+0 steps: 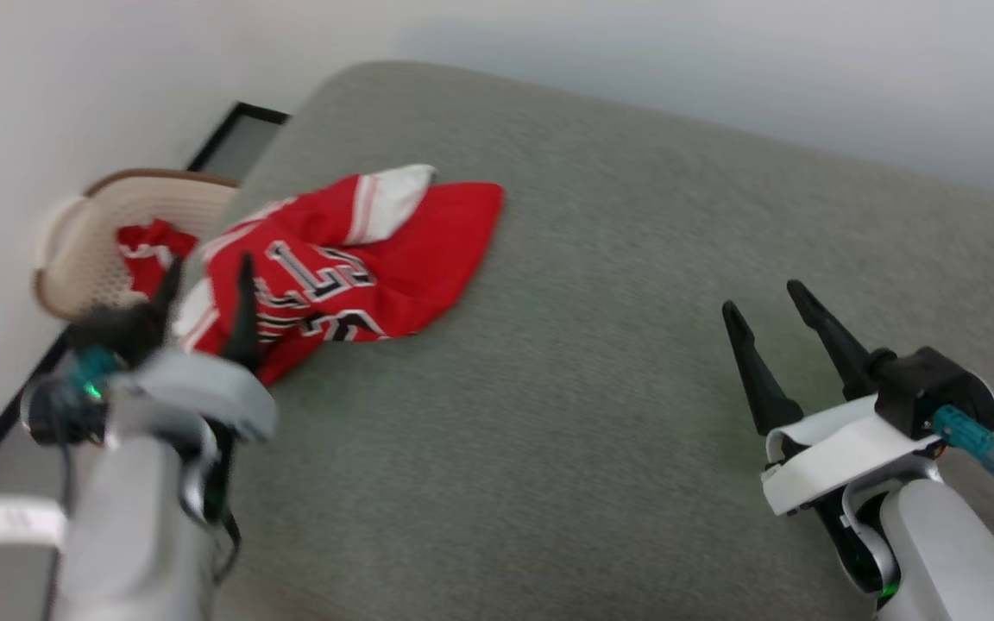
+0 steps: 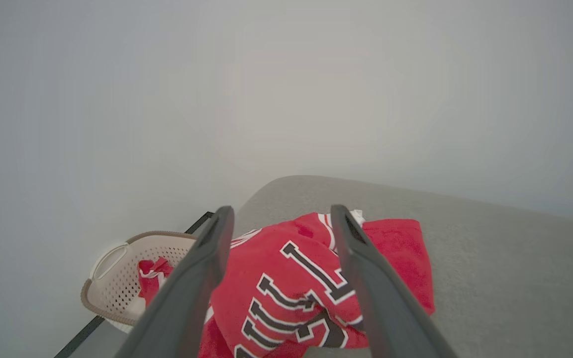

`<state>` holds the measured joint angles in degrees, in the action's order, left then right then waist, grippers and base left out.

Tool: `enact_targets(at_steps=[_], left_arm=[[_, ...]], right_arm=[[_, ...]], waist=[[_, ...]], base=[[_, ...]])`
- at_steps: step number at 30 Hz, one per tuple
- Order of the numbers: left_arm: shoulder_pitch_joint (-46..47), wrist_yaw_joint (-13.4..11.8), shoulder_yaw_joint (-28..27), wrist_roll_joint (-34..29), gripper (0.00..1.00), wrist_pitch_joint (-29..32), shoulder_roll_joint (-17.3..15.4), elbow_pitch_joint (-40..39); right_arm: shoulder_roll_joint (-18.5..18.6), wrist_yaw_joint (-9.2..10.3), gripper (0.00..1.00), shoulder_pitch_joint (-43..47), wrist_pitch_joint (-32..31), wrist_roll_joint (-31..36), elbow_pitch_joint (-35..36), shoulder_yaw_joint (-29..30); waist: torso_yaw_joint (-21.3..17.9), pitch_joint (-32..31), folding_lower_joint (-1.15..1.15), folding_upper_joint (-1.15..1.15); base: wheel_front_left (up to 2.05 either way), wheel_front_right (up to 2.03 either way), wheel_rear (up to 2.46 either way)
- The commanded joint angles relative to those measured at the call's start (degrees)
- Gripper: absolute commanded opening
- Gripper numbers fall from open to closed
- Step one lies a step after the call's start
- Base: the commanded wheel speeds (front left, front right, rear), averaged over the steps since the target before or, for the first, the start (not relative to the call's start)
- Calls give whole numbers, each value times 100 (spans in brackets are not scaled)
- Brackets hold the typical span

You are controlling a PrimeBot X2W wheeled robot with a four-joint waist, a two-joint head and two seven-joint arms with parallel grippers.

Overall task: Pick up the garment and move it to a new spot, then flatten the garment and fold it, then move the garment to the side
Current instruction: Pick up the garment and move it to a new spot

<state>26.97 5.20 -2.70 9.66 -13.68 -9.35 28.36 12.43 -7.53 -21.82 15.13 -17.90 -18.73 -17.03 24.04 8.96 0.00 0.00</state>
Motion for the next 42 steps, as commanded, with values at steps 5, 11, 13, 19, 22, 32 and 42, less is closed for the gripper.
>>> enact_targets(at_steps=[5, 11, 13, 19, 22, 32, 42], left_arm=[[1253, 183, -441, 985, 100, 1316, -424, 1499], [2069, 216, -797, 1648, 100, 2721, -1113, 2625], [2172, 211, -835, 1700, 100, 2936, -1304, 2898], [2281, 156, -887, 1874, 100, 3786, -1435, 3731], [2239, 144, -842, 1884, 100, 3980, -1380, 4010], [2238, 219, -689, 1859, 0, 3149, -1504, 3917], [2400, 226, -260, 2038, 2, 1677, -1638, 2935]], right_arm=[[4, 8, 100, -245, 1, -33, 112, -3], [-123, 8, 100, -449, 1, -86, 159, -81], [-151, 8, 100, -527, 2, -82, 191, -70], [-129, 8, 100, -616, 1, -86, 267, -53], [-120, 8, 100, -603, 1, -95, 302, -40], [-150, 8, 100, -480, 1, -107, 463, -89], [-377, 8, 100, -34, 1, -184, 357, 181]], waist=[[-1280, 1186, 0, 0], [-1780, 1486, 0, 0], [-1932, 1588, 0, 0], [-2219, 1804, 0, 0], [-2266, 1833, 0, 0], [-2126, 1425, 0, 0], [-2063, 577, 0, 0]], base=[[0, 0, 0], [0, 0, 0], [0, 0, 0], [0, 0, 0], [0, 0, 0], [0, 0, 0], [0, 0, 0]])
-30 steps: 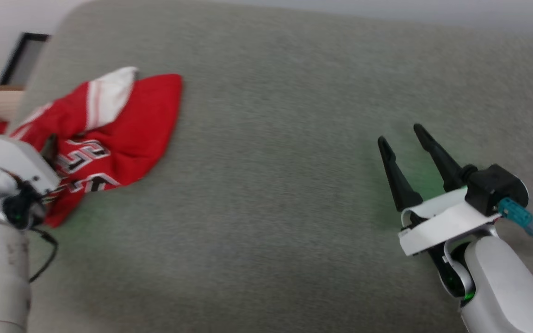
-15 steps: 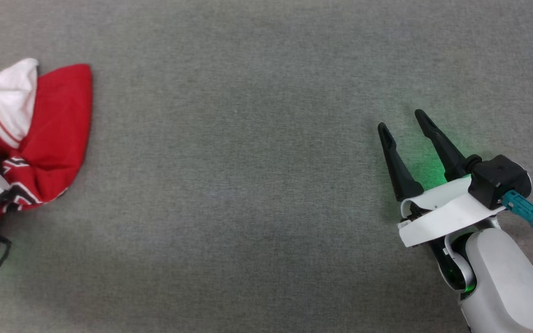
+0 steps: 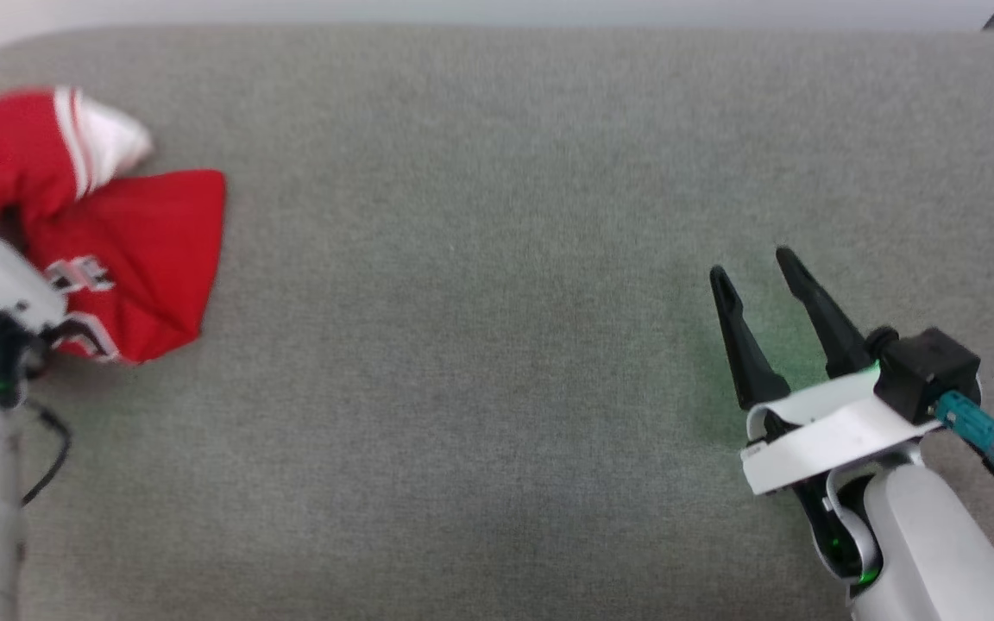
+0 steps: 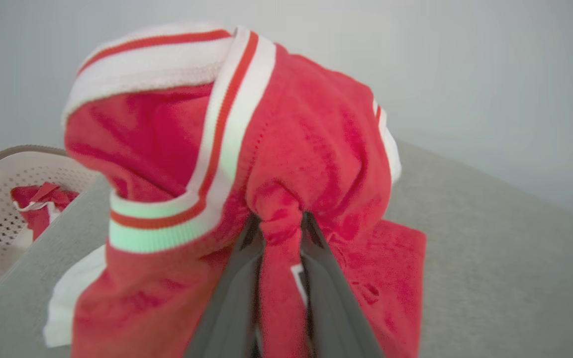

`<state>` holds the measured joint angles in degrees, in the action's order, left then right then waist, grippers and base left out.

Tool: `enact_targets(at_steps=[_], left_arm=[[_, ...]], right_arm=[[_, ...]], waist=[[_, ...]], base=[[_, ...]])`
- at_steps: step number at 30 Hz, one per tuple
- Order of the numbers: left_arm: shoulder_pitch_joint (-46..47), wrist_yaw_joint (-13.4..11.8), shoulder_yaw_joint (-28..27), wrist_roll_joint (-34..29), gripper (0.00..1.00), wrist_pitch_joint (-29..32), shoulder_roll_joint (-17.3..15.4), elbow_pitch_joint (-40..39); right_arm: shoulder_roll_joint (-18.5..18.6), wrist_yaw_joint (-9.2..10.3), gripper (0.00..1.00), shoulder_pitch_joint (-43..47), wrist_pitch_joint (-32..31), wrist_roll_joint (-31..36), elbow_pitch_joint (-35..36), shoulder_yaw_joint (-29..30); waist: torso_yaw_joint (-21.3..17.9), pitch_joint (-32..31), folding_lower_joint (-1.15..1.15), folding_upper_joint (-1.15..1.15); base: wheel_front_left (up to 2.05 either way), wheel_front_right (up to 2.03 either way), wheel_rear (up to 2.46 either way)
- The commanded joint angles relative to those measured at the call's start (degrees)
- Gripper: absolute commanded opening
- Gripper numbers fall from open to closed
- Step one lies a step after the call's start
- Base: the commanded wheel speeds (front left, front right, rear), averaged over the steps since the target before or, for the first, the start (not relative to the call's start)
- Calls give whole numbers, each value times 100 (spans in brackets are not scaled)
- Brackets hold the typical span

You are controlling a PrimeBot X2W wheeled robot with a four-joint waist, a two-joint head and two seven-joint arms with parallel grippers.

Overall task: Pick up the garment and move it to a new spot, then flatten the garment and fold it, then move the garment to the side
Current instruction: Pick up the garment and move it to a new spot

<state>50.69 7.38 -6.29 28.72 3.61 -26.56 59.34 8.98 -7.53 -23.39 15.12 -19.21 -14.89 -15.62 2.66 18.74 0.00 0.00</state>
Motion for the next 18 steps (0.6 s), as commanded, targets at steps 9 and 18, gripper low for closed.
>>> enact_targets(at_steps=[9, 18], left_arm=[[-266, 11, 1226, 1204, 0, 538, 453, -1979], [-918, 12, 2714, 2558, 0, 2467, 518, -4284]], right_arm=[[-189, 8, 100, 435, 2, -104, 22, 308], [-369, 8, 100, 528, 2, -189, 288, 731]], waist=[[-191, -605, 0, 0], [-916, -388, 0, 0]], base=[[0, 0, 0], [0, 0, 0]])
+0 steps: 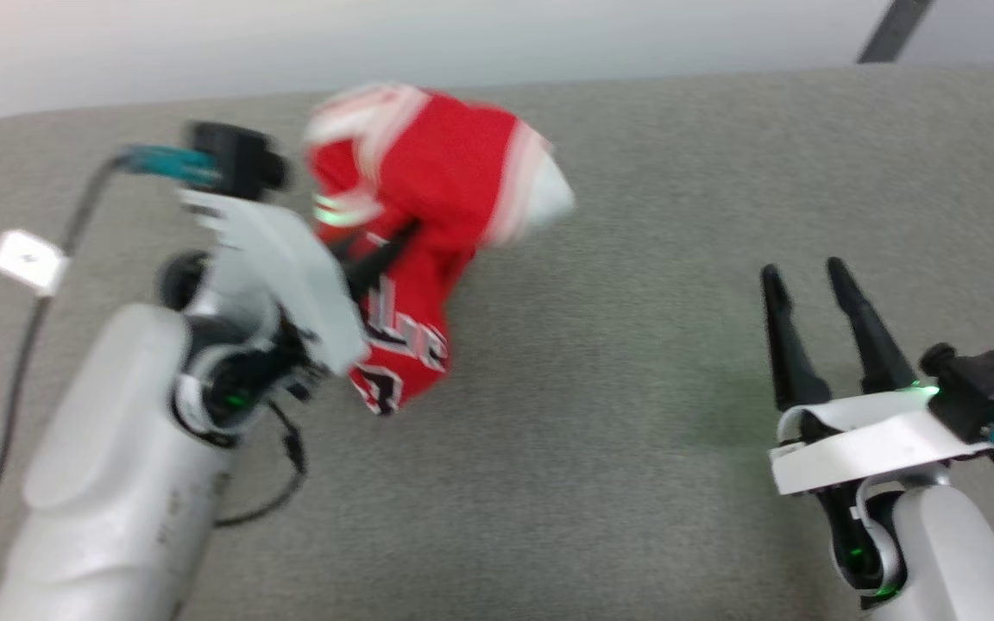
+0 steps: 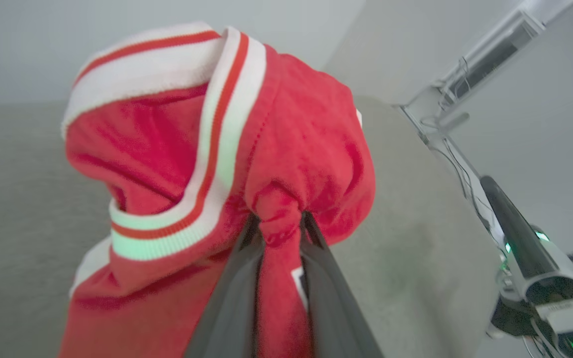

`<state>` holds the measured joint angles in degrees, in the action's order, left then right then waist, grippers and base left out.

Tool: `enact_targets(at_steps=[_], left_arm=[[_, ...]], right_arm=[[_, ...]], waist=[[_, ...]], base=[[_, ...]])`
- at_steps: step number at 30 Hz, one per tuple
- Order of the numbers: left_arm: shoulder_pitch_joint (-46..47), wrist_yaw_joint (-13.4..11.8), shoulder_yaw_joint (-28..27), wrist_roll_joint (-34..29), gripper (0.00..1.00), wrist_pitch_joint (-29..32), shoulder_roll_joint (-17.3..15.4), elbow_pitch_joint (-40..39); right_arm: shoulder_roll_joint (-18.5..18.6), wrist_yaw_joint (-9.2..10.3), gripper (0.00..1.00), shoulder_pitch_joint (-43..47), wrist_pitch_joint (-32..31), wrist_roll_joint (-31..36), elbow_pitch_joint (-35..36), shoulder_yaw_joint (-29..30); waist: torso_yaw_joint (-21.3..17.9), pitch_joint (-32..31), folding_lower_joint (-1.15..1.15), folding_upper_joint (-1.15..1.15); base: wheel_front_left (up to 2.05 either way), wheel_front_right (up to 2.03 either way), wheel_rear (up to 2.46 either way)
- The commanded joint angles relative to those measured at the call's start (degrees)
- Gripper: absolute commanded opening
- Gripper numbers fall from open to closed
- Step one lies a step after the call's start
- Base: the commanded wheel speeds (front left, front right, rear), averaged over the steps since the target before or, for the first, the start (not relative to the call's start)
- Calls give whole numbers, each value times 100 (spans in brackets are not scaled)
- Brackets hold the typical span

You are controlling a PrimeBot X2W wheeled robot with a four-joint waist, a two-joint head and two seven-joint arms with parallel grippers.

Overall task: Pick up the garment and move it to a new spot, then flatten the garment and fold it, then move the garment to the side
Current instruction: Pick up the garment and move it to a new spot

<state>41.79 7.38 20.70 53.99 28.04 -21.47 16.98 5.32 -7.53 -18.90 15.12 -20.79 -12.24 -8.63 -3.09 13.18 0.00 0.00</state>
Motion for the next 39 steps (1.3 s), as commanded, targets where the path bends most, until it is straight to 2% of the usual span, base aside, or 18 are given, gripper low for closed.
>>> enact_targets(at_steps=[1, 4, 7, 13, 20, 27, 33, 34, 35, 37, 39], left_arm=[[-67, 12, 149, 135, 0, 224, 22, -232], [-54, 11, 557, 252, 0, 727, 70, -539], [97, 9, 857, 157, 0, 980, 194, -433], [582, 11, 1203, 110, 0, 1050, 480, 446], [1223, 11, 1568, -128, 0, 873, 498, 1769], [1413, -18, 2124, -174, 0, 1087, 359, 2845], [1414, -46, 2651, -80, 0, 1350, 219, 3171], [1451, -49, 2705, -63, 14, 1273, 208, 3156], [1504, -49, 2767, -43, 36, 1191, 201, 3094], [1599, -49, 2819, 46, 100, 990, 194, 3024], [1693, -49, 2943, 68, 100, 784, 185, 2906]], right_arm=[[-22, 8, 100, 90, 2, -37, 58, 105], [-92, 8, 100, 109, 2, -89, 173, 349], [-157, 7, 100, 142, 2, -172, 261, 528], [-235, 7, 100, 93, 2, -380, 314, 634], [-243, 7, 100, 41, 2, -975, 318, 602], [-244, 7, 100, -6, 2, -1213, 312, 519], [-244, 7, 100, -65, 2, -1214, 338, 500], [-244, 7, 100, -70, 2, -1191, 346, 510], [-243, 7, 100, -72, 2, -1165, 354, 517], [-243, 7, 100, -47, 2, -1109, 352, 528], [-240, 8, 100, -31, 2, -1000, 349, 548]], waist=[[-420, 206, 0, 0], [-659, 353, 0, 0], [-933, 525, 0, 0], [-1524, 886, 0, 0], [-2071, 1198, 0, 0], [-2304, 1333, 0, 0], [-2252, 1359, 0, 0], [-2209, 1356, 0, 0], [-2158, 1352, 0, 0], [-2028, 1296, 0, 0], [-1856, 1198, 0, 0]], base=[[0, 0, 0], [0, 0, 0], [0, 0, 0], [0, 0, 0], [0, 0, 0], [0, 0, 0], [0, 0, 0], [0, 0, 0], [0, 0, 0], [0, 0, 0], [0, 0, 0]])
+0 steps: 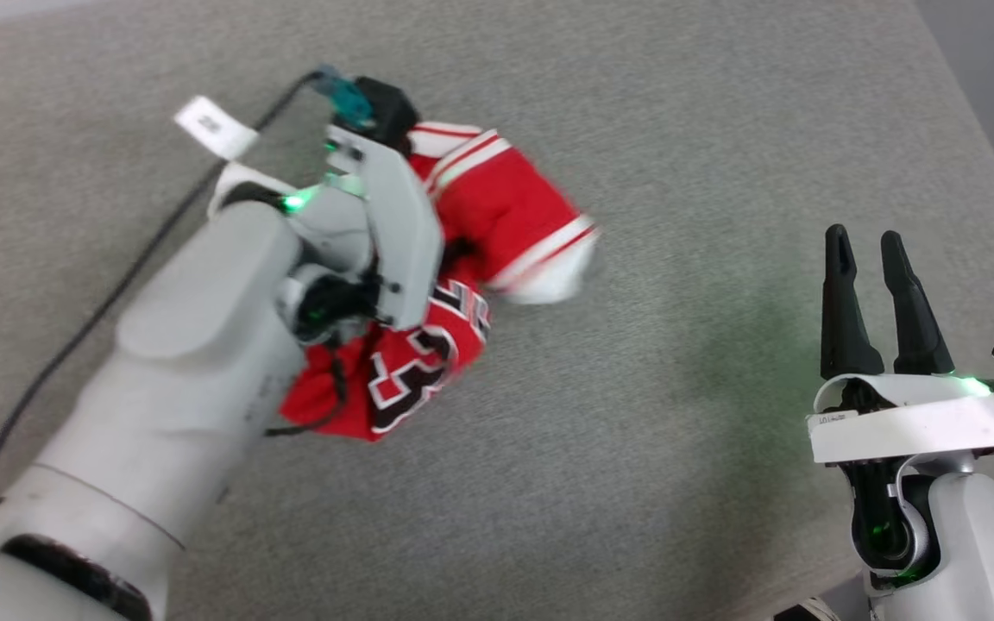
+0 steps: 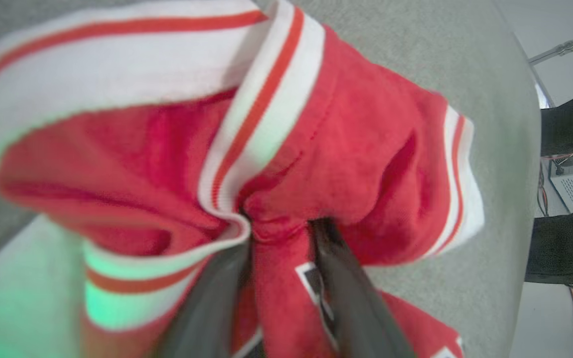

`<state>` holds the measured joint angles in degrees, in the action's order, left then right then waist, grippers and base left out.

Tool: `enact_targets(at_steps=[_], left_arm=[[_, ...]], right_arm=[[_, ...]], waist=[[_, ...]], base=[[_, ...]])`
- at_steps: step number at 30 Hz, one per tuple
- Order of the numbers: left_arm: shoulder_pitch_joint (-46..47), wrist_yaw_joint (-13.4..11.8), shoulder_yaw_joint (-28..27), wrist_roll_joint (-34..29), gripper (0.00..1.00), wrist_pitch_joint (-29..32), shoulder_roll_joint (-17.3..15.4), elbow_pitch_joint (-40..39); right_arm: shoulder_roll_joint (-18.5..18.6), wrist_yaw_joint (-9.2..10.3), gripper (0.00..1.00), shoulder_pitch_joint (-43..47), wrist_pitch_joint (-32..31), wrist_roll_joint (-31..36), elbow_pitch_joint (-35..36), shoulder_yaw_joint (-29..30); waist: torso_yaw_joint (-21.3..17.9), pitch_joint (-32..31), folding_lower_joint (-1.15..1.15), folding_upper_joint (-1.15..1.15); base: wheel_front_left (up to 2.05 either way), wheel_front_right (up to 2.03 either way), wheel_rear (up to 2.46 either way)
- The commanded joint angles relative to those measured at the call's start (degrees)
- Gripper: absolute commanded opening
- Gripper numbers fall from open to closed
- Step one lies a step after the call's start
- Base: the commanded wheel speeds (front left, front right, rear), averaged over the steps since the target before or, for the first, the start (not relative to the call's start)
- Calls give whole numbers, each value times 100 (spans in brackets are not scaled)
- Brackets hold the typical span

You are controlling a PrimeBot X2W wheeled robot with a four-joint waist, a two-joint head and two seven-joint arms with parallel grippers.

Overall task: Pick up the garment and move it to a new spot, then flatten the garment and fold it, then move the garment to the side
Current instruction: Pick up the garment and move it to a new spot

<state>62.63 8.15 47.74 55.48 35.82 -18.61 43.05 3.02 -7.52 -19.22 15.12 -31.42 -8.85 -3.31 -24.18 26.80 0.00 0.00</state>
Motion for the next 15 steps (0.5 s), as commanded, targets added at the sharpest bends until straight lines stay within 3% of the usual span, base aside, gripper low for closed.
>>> enact_targets(at_steps=[1, 10, 15], left_arm=[[-355, -126, 299, -50, 100, -118, -121, 239], [-348, -79, 383, 569, 100, -1349, -215, -775], [-688, -77, 358, 973, 100, -1844, -436, -1474]], right_arm=[[-8, 7, 100, 16, 2, 137, 6, 37], [-7, 7, 100, 122, 2, 828, -82, -66], [80, 7, 100, 200, 2, 1130, -166, -102]], waist=[[358, -235, 0, 0], [1254, -870, 0, 0], [1609, -1166, 0, 0]], base=[[0, 0, 0], [0, 0, 0], [0, 0, 0]])
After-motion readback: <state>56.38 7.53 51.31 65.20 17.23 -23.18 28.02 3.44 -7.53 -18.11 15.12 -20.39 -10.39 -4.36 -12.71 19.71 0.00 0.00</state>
